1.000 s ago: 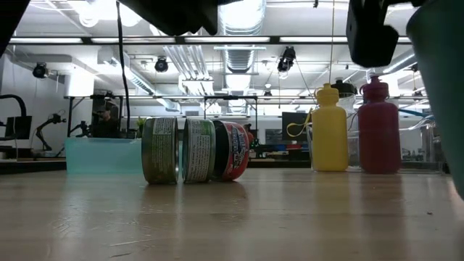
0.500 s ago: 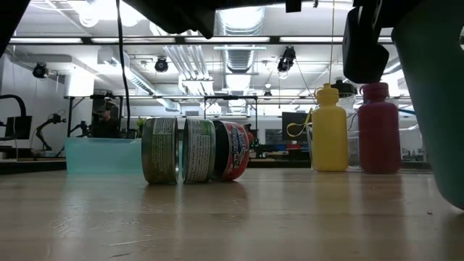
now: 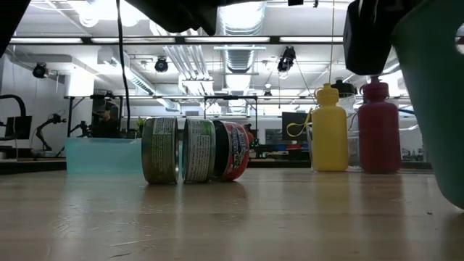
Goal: Pick & Place Food Item
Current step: Put the left green tuna can into the blue transparent bin
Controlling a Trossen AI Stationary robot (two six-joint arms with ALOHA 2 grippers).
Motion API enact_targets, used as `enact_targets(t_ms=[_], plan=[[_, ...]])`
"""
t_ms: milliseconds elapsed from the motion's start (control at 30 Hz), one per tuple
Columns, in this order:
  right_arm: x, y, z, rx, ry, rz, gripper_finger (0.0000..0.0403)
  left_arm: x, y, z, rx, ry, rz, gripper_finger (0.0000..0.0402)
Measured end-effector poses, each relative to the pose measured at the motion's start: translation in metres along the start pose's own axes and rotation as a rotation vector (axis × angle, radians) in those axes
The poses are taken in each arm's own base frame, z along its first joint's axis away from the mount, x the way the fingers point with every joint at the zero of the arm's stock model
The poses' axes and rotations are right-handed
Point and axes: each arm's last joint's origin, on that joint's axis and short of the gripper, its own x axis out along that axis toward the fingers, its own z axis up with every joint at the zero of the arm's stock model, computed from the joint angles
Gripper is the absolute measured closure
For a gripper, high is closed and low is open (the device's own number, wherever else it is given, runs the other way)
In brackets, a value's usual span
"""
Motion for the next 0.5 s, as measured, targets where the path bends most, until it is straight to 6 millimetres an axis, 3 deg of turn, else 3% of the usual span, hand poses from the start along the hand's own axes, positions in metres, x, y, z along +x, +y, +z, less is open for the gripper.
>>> enact_targets(t_ms=[333,500], plan=[[0.000,0.000,0.000,0.000,0.000,0.000,0.0278,-0.006,-0.015,0.030,0.100,-0.071,-0.030,0.0077],[0.000,0.000,0.000,0.000,0.000,0.000,0.0278,-0.013,-0.025,0.059,0.118,-0.107,-0.027,0.0077]])
